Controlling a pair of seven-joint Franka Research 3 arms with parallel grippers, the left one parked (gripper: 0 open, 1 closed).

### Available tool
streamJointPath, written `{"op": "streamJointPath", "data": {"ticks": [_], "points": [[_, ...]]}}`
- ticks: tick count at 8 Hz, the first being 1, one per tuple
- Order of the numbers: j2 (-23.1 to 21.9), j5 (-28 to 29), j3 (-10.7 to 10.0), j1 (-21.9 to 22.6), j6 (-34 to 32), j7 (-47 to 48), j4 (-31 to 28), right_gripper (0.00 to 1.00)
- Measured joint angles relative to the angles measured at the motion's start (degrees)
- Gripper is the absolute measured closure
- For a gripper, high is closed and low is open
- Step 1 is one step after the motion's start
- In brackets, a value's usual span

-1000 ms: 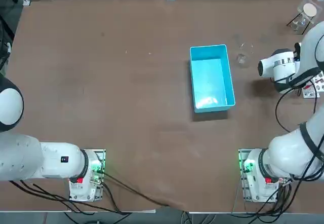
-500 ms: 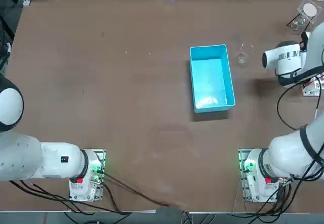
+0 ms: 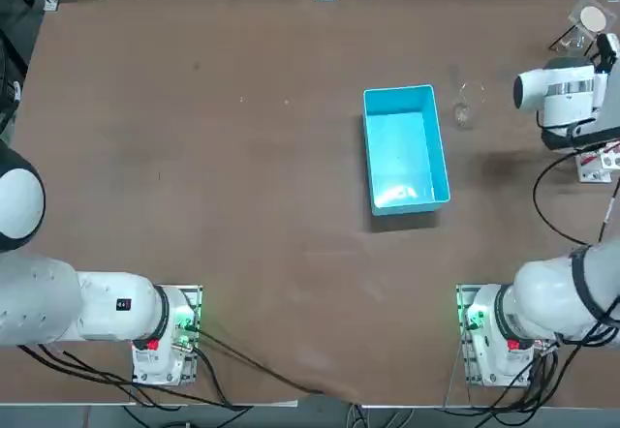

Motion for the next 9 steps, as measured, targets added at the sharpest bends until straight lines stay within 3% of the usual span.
{"op": "streamJointPath", "data": {"ticks": [1,3,5,7,9], "points": [[-3.23,5.42,0.07,1.62,1.88,-6.50,0.25,0.96],[-9.44,22.27,0.34,7.04,3.57,-20.82,3.47,0.96],[-10.72,36.32,0.64,12.63,3.64,-28.85,9.80,0.96],[-6.58,43.46,0.68,17.91,-1.09,-30.00,17.48,0.96],[2.76,48.63,0.73,24.41,-10.27,-28.63,28.54,0.96]]}}
